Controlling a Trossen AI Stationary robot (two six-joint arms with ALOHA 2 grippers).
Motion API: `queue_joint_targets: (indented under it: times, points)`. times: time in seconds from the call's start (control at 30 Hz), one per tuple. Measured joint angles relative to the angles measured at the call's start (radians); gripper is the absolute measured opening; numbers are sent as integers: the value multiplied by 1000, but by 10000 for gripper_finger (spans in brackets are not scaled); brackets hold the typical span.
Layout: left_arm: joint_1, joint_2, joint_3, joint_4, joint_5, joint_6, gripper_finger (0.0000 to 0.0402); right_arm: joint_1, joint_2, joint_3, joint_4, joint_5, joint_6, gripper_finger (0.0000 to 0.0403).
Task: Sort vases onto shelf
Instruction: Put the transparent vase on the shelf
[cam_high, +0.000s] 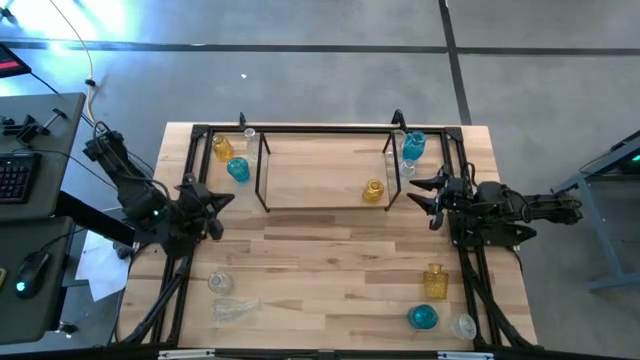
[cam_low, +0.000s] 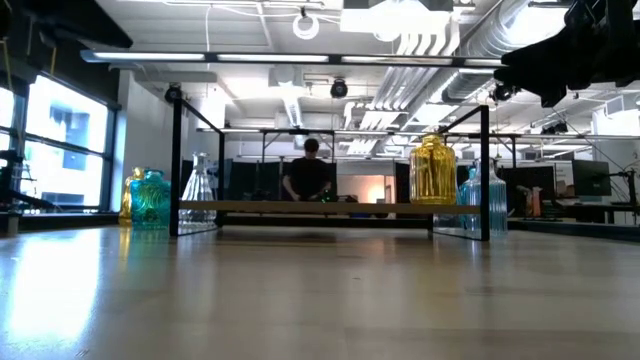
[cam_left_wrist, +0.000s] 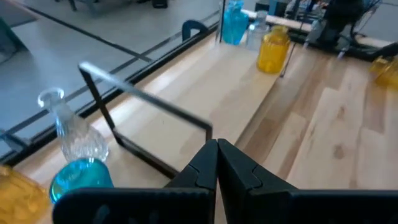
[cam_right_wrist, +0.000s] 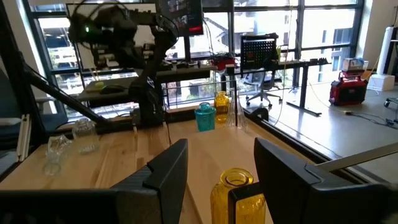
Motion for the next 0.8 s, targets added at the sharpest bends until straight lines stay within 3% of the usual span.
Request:
queue_joint_targets:
  times: [0.23,0.4,0.63,0.8]
  points:
    - [-30,0,-153,-2,0,-131,0,0,0,0,28,0,-24,170]
    - [-47,-6,-244,-5,-11,-279,3,0,0,0,145,1,-88,170]
    - [-75,-41,-269,-7,-91,-364,25,0,0,0,316,2,-229,170]
    - [-78,-56,-269,-10,-127,-367,39,0,0,0,298,136,-268,170]
